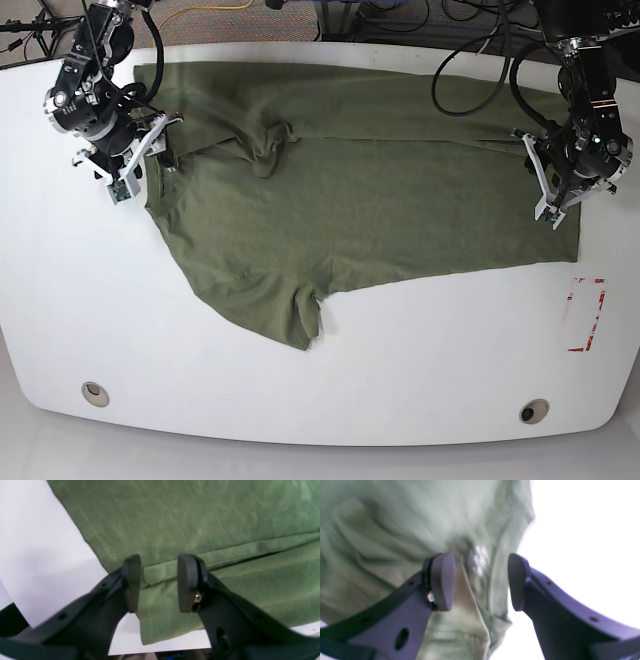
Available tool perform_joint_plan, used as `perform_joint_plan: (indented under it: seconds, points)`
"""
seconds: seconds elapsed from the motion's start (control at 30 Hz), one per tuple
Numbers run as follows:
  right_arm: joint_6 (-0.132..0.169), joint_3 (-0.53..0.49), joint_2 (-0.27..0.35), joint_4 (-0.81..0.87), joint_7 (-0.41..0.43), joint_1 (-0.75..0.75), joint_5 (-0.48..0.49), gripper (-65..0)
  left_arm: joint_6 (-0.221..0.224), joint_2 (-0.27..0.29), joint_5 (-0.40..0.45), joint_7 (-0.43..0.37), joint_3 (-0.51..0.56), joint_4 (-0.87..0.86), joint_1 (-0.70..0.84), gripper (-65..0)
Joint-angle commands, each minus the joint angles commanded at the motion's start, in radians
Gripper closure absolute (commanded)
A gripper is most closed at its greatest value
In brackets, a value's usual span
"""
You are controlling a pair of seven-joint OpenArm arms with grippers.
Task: Fold the T-shirt properly
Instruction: 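Adjust the right gripper's grasp near the shirt collar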
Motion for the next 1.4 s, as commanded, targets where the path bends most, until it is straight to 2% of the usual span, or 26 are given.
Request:
perform_joint_plan:
  seconds: [0.13, 0.27, 0.47, 0.73, 0.8, 0.97, 1.1, 1.4]
  points:
    - [0.0, -0.003, -0.005, -0.06, 0.0, 0.0, 0.0, -32.5, 0.0, 0.002, 0.0, 0.0, 0.0, -0.003, 0.0, -22.6]
    - [0.0, -0.005, -0.035, -0.089, 0.0, 0.009, 0.0, -32.5, 0.0, 0.002, 0.0, 0.0, 0.0, -0.029, 0.0, -22.6]
    - [0.0, -0.006, -0.04, -0.103, -0.002, 0.0, 0.003, -32.2, 0.0, 0.0, 0.0, 0.0, -0.002, -0.046, 0.0, -22.5]
    - [0.0, -0.006, -0.048, -0.101, -0.002, -0.064, 0.106, -31.7, 0.0, 0.0, 0.0, 0.0, -0.002, -0.046, 0.0, -22.5]
    - [0.0, -0.005, -0.048, -0.101, -0.002, -0.074, 0.103, -29.6, 0.0, 0.0, 0.0, 0.0, -0.002, -0.046, 0.0, -22.5]
    - [0.0, -0.002, -0.048, -0.095, -0.002, -0.109, 0.11, -15.7, 0.0, 0.0, 0.0, 0.0, -0.002, -0.046, -0.002, -22.5]
    - [0.0, -0.002, -0.048, -0.094, -0.002, -0.143, 0.11, -8.4, 0.0, 0.0, 0.0, 0.0, -0.002, -0.046, -0.002, -22.5]
    - [0.0, -0.002, -0.048, -0.038, -0.002, -0.167, 0.11, -7.8, 0.0, 0.0, 0.0, 0.0, -0.002, -0.046, -0.002, -22.5]
